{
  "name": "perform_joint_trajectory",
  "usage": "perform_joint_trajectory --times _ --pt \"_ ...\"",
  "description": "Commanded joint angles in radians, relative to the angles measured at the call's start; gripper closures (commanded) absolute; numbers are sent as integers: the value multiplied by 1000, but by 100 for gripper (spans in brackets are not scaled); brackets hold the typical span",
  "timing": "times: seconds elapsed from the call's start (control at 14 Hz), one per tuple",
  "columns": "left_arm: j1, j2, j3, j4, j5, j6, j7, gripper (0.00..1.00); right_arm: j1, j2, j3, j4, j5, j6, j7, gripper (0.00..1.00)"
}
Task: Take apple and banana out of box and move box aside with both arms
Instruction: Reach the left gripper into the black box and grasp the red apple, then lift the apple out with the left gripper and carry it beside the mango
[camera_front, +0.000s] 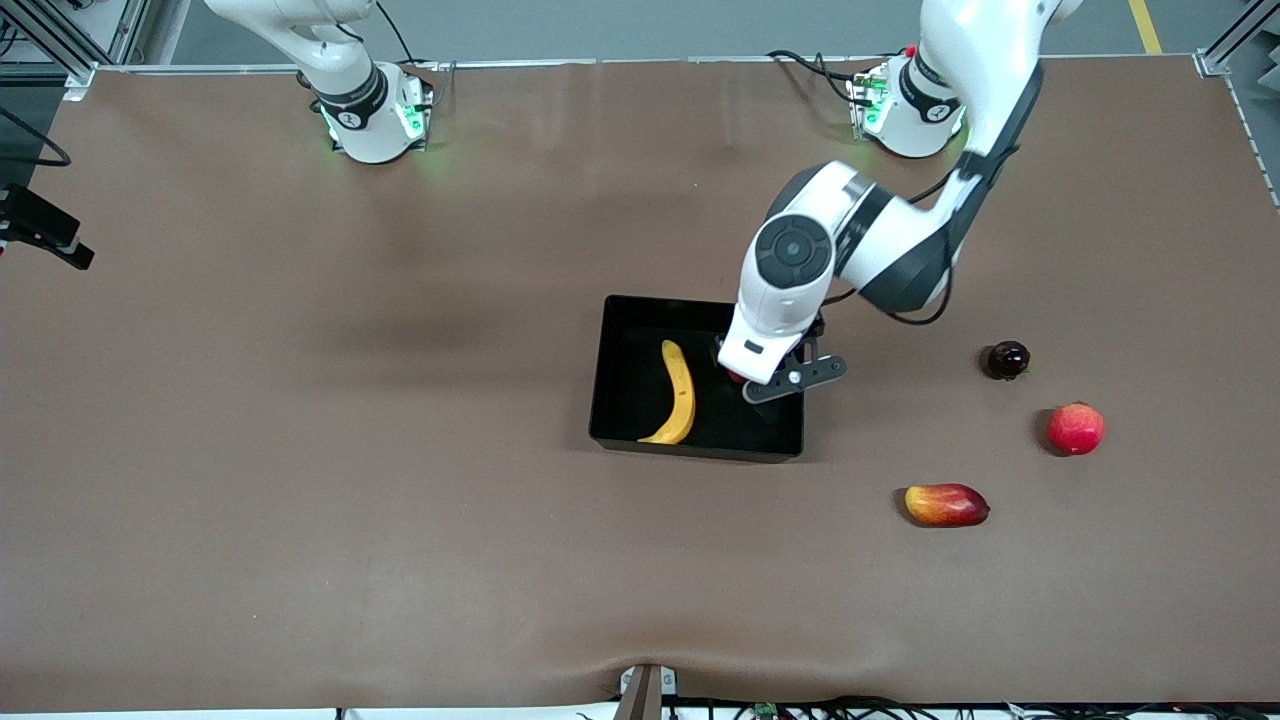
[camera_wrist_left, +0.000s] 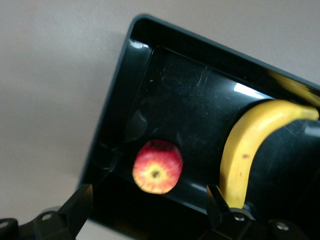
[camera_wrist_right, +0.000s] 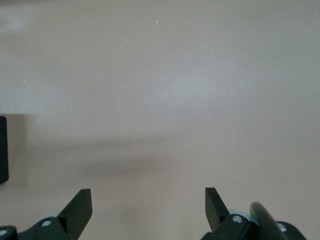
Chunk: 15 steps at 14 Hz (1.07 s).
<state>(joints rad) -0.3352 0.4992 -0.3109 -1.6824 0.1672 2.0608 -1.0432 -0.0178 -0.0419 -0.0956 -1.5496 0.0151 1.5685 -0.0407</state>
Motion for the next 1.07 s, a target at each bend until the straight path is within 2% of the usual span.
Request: perform_joint_trajectory --times 0.0,0.36,0.57,0.71,0.79,1.0 --pt "-13 60 3 -22 26 93 -147 0 -8 14 7 28 -3 -16 16 0" --pt "-18 153 1 -23 38 96 -216 0 -8 14 7 28 -3 -18 16 0" --pt "-18 168 1 -25 40 88 -216 0 -8 14 7 28 -3 -16 16 0" --pt "-16 170 1 -25 38 85 -218 78 -8 14 7 28 -3 -16 15 0" --pt "-16 168 1 -23 38 84 -213 100 -8 14 7 28 -3 -16 16 0" --pt "-15 145 7 4 49 56 -204 100 -10 14 7 28 -3 -16 16 0"
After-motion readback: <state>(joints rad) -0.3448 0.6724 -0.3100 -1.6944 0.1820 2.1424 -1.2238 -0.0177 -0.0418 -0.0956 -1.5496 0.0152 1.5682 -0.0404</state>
